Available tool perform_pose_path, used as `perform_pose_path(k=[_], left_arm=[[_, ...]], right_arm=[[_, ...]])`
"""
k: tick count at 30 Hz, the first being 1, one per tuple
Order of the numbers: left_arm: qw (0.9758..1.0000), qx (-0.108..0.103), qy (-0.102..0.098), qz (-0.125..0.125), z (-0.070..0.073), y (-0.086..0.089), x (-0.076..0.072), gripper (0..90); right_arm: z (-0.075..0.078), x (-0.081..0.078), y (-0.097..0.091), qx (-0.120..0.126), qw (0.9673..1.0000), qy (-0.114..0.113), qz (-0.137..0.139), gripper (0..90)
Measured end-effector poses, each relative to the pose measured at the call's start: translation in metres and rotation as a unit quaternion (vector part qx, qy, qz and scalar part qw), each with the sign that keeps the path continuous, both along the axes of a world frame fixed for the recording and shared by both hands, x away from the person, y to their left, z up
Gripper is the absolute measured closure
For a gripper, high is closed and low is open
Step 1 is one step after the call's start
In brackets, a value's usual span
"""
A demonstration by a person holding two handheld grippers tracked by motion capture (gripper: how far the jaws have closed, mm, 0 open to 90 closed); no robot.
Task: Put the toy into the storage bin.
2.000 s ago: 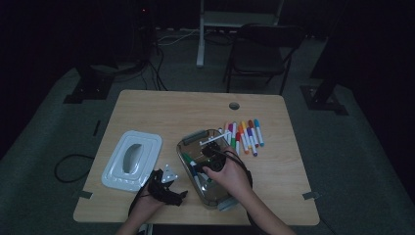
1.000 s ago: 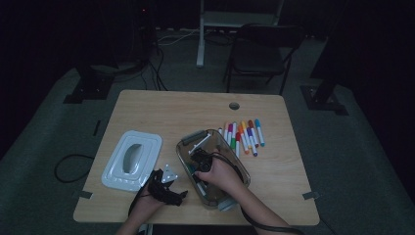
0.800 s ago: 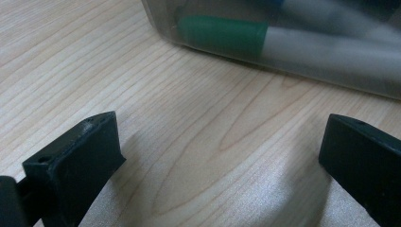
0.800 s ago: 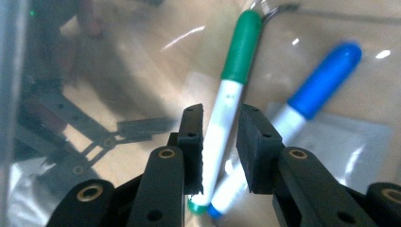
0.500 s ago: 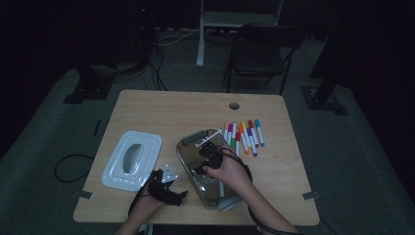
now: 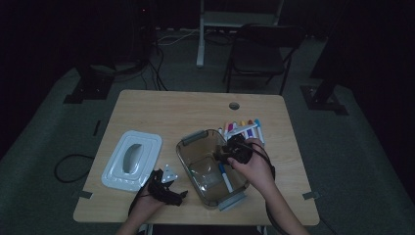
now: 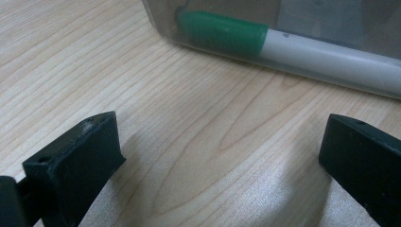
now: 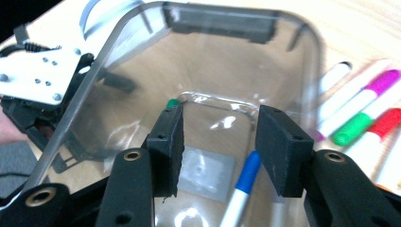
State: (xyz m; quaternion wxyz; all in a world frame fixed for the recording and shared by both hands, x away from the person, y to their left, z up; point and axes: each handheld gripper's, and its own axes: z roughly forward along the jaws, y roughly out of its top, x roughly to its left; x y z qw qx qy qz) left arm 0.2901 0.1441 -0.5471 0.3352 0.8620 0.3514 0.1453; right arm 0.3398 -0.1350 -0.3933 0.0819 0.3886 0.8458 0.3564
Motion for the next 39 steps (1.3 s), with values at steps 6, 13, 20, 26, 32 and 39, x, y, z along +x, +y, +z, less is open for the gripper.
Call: perform_pose_path(k=[6, 13, 20, 26, 32, 39], left_arm=[[1.0, 0.0, 0.0, 0.0, 0.0, 0.0, 0.0, 0.5], [1.0, 0.0, -0.002, 0.0, 0.0, 0.0, 0.0, 0.5], [1.0, 0.0, -0.001, 0.001, 0.0, 0.0, 0.0, 0.5], [1.0, -0.001, -0.001, 0.001, 0.0, 0.0, 0.0, 0.5], [1.0, -0.001, -0.001, 0.001, 0.0, 0.0, 0.0, 0.5], [1.0, -0.001, -0.001, 0.001, 0.0, 0.0, 0.0, 0.5]], right_arm=[[0.003, 0.006, -0.027, 0.015, 0.9988, -0.027, -0.038, 52.3], [-0.009, 0.024, -0.057, 0.021, 0.9954, -0.032, -0.088, 52.4], [-0.026, 0.046, -0.086, 0.022, 0.9901, -0.038, -0.134, 53.7], [-0.042, 0.068, -0.106, 0.02, 0.9855, -0.02, -0.167, 54.7], [-0.053, 0.092, -0.123, 0.016, 0.9791, -0.004, -0.203, 58.6], [-0.074, 0.115, -0.136, 0.005, 0.9696, 0.028, -0.243, 64.0]])
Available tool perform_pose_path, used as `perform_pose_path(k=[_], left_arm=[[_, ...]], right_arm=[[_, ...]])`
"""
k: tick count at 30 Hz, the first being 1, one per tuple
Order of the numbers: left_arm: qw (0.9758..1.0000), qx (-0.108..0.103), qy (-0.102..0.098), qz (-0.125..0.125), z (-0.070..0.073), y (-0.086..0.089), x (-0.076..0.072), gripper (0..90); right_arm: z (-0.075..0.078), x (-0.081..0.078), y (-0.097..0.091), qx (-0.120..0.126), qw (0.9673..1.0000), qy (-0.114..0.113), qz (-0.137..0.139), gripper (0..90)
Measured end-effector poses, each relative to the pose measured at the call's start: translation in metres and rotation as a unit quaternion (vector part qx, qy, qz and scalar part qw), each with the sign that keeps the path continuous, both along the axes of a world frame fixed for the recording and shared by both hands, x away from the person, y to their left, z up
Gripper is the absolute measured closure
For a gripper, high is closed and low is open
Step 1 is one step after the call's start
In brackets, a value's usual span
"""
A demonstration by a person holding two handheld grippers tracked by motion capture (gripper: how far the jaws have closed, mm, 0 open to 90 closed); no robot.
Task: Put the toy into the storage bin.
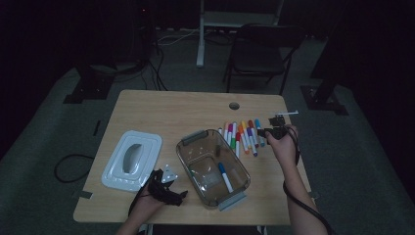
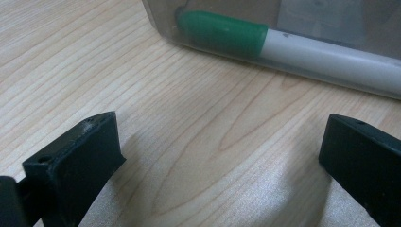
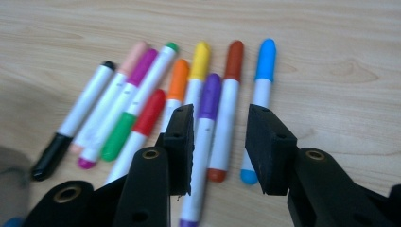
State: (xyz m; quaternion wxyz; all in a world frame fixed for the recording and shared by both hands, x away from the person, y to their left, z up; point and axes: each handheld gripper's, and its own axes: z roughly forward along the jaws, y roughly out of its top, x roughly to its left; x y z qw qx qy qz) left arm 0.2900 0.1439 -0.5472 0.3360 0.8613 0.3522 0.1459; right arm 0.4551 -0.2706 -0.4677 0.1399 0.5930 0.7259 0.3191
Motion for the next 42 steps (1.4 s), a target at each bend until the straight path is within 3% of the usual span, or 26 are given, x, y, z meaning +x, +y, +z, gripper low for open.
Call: perform_pose_path(k=[10, 15, 21, 30, 35, 42], left_arm=[[1.0, 0.0, 0.001, 0.0, 0.0, 0.0, 0.0, 0.5], [1.0, 0.0, 0.0, 0.0, 0.0, 0.0, 0.0, 0.5], [1.0, 0.0, 0.0, 0.0, 0.0, 0.0, 0.0, 0.5], [1.0, 0.0, 0.001, 0.0, 0.0, 0.0, 0.0, 0.5], [1.0, 0.0, 0.001, 0.0, 0.0, 0.0, 0.0, 0.5], [1.0, 0.0, 0.0, 0.0, 0.0, 0.0, 0.0, 0.5]], right_arm=[[-0.026, 0.031, -0.003, -0.019, 0.9989, 0.019, -0.039, 65.6], [-0.036, 0.041, -0.003, -0.038, 0.9979, 0.031, -0.043, 65.6], [-0.045, 0.05, -0.002, -0.039, 0.997, 0.045, -0.048, 67.1], [-0.052, 0.057, 0.002, -0.062, 0.9948, 0.062, -0.053, 73.6], [-0.053, 0.055, -0.001, -0.042, 0.9945, 0.057, -0.076, 76.5], [-0.048, 0.05, -0.004, -0.037, 0.9934, 0.055, -0.094, 76.7]])
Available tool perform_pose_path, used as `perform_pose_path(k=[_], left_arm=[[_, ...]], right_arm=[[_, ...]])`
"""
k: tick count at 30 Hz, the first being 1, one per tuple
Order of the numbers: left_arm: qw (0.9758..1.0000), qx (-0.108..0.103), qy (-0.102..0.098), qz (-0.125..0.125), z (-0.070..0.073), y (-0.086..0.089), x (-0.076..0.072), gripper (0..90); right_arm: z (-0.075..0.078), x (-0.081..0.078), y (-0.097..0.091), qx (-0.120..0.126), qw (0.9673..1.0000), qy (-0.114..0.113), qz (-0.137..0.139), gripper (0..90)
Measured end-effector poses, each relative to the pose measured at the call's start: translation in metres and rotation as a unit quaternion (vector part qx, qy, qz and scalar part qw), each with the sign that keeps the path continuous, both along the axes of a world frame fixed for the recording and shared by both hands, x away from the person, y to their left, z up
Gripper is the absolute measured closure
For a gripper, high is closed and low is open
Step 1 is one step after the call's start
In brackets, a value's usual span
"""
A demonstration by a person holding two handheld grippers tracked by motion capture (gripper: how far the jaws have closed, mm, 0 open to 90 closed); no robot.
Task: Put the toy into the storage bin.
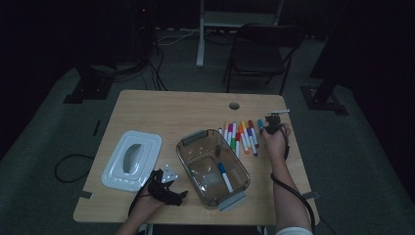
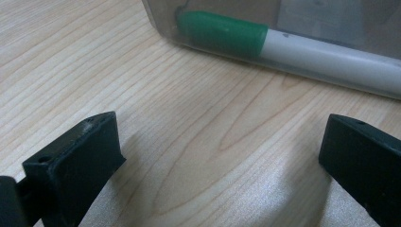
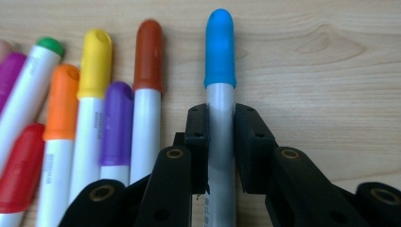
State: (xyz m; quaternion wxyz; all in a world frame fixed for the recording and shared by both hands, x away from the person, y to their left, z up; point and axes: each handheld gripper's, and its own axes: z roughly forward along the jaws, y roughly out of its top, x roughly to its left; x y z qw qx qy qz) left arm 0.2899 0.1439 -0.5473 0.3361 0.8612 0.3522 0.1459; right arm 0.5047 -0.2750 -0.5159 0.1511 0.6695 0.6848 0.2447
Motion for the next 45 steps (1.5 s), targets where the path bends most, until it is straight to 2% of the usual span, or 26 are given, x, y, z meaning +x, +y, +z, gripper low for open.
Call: perform_pose_path(k=[3, 4, 7, 9, 11, 17, 23, 28, 34, 36, 40, 44, 45], left_arm=[[1.0, 0.0, 0.0, 0.0, 0.0, 0.0, 0.0, 0.5], [1.0, 0.0, 0.0, 0.0, 0.0, 0.0, 0.0, 0.5], [1.0, 0.0, 0.0, 0.0, 0.0, 0.0, 0.0, 0.5], [1.0, 0.0, 0.0, 0.0, 0.0, 0.0, 0.0, 0.5], [1.0, 0.0, 0.0, 0.0, 0.0, 0.0, 0.0, 0.5], [1.0, 0.0, 0.0, 0.0, 0.0, 0.0, 0.0, 0.5], [1.0, 0.0, 0.0, 0.0, 0.0, 0.0, 0.0, 0.5], [1.0, 0.001, 0.0, 0.0, 0.0, 0.0, 0.0, 0.5], [1.0, 0.001, 0.0, -0.001, 0.0, 0.0, 0.0, 0.5], [1.0, 0.001, 0.001, -0.001, 0.0, 0.0, 0.0, 0.5], [1.0, 0.002, 0.001, -0.001, 0.0, 0.0, 0.0, 0.5], [1.0, 0.0, 0.001, 0.0, 0.0, 0.0, 0.0, 0.5], [1.0, 0.0, 0.0, 0.0, 0.0, 0.0, 0.0, 0.5]], right_arm=[[0.01, -0.006, -0.001, 0.008, 0.9999, -0.003, -0.009, 76.6], [0.017, -0.009, -0.001, 0.017, 0.9998, -0.006, -0.011, 76.7], [0.025, -0.014, 0.0, 0.022, 0.9997, -0.013, -0.006, 76.6], [0.039, -0.022, 0.003, 0.035, 0.9991, -0.024, 0.01, 76.6], [0.042, -0.024, 0.004, 0.036, 0.9989, -0.025, 0.015, 76.7], [0.071, -0.044, 0.014, 0.055, 0.9969, -0.039, 0.04, 76.7], [0.102, -0.07, 0.028, 0.068, 0.9931, -0.065, 0.07, 76.7], [0.131, -0.101, 0.047, 0.09, 0.9858, -0.093, 0.108, 76.7], [0.156, -0.134, 0.075, 0.11, 0.9758, -0.112, 0.152, 76.7], [0.162, -0.141, 0.084, 0.111, 0.9736, -0.116, 0.162, 76.7], [0.172, -0.156, 0.1, 0.112, 0.9662, -0.127, 0.194, 76.7], [0.179, -0.168, 0.118, 0.106, 0.9598, -0.124, 0.229, 76.7], [0.179, -0.173, 0.125, 0.108, 0.9567, -0.121, 0.241, 76.7]])
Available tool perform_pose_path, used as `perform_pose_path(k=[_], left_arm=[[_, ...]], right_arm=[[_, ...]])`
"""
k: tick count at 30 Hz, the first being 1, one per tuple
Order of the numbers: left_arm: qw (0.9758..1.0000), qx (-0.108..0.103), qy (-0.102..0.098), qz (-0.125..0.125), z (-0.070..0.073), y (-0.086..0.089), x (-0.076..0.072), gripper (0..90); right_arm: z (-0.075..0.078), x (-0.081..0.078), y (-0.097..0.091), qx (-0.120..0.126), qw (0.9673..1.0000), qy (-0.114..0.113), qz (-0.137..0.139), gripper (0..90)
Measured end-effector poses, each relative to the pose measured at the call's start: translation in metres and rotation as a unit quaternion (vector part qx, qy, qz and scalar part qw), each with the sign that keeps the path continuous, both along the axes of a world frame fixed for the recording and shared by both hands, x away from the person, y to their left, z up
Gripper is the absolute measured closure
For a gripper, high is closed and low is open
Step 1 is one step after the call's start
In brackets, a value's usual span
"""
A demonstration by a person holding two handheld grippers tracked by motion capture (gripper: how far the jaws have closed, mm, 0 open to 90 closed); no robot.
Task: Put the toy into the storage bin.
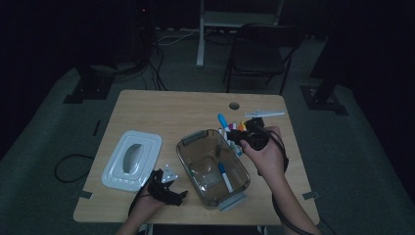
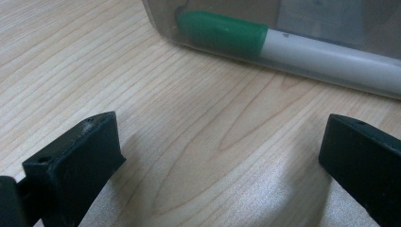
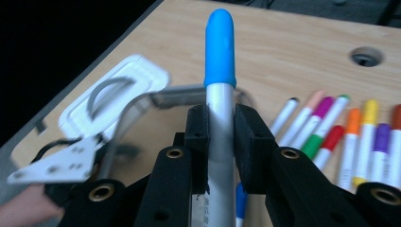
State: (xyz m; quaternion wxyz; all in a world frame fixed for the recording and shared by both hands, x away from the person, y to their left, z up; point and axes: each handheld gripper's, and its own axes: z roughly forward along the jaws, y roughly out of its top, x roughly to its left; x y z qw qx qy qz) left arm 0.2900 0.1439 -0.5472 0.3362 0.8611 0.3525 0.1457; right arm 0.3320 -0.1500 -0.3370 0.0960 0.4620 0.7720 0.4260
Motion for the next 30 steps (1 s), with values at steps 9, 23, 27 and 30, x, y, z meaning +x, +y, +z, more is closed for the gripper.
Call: perform_pose_path(k=[9, 23, 27, 30], left_arm=[[1.0, 0.001, 0.0, -0.001, 0.0, 0.0, 0.0, 0.5], [1.0, 0.001, -0.001, -0.001, 0.0, 0.0, 0.0, 0.5], [1.0, 0.002, -0.002, -0.001, 0.0, 0.0, 0.0, 0.5], [1.0, 0.001, -0.001, 0.0, 0.0, 0.0, 0.0, 0.5]], right_arm=[[-0.018, -0.014, 0.044, -0.008, 0.9971, 0.026, 0.071, 76.6], [-0.058, -0.008, 0.079, -0.035, 0.9905, 0.089, 0.098, 76.6], [-0.067, -0.004, 0.084, -0.045, 0.9891, 0.101, 0.097, 76.6], [-0.075, 0.0, 0.089, -0.05, 0.9863, 0.12, 0.101, 76.6]])
